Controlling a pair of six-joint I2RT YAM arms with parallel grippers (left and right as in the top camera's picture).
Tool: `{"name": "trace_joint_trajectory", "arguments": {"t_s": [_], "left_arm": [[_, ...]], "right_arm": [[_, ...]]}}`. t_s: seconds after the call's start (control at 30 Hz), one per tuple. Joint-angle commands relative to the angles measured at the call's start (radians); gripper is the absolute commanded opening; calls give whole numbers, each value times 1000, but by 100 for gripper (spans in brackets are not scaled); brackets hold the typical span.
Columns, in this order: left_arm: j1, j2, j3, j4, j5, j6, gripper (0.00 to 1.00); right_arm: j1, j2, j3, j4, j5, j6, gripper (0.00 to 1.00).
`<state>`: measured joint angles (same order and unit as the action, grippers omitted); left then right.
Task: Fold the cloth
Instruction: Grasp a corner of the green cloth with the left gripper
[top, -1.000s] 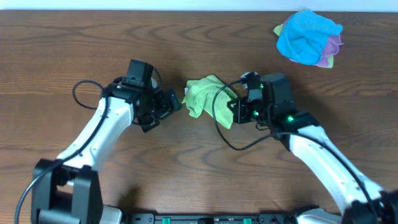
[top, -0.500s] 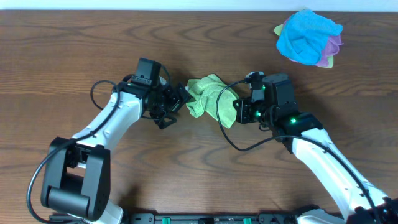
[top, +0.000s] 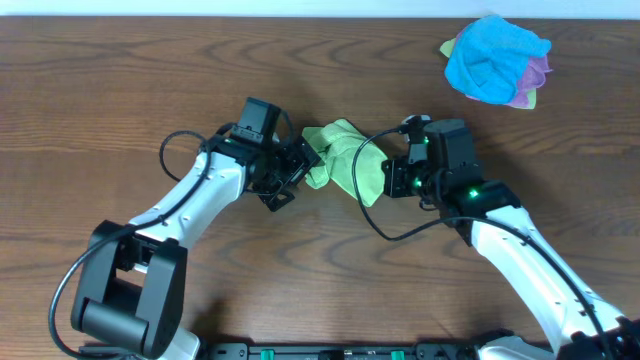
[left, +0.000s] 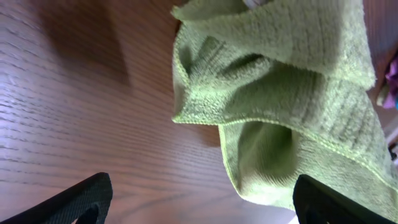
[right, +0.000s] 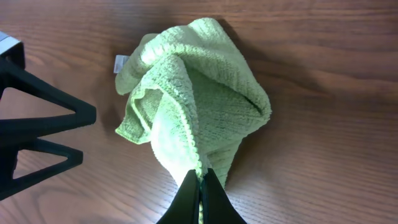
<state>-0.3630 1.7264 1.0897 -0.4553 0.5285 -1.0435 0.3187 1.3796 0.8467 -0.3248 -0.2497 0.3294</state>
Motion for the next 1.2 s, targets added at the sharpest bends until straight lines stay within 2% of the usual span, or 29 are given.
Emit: {"name": "trace_joint_trajectory", "arguments": {"t_s": [0.0, 0.3, 0.63, 1.03, 1.17], "left_arm": [[-3, 9, 2, 11, -65, -20, 95], [-10, 19, -83, 142, -31, -103, 98], [-44, 20, -178, 309, -48, -198, 95], [-47, 23, -186, 356, -143, -214, 94], [-59, 49, -186, 397, -135, -228, 94]], "right_arm": [[-9, -29, 16, -2, 11, 7, 1], [-9, -40, 16, -8, 10, 7, 1], [-9, -40, 16, -8, 6, 15, 1], [-9, -40, 16, -8, -13, 15, 1], [-9, -40, 16, -8, -14, 15, 1]]}}
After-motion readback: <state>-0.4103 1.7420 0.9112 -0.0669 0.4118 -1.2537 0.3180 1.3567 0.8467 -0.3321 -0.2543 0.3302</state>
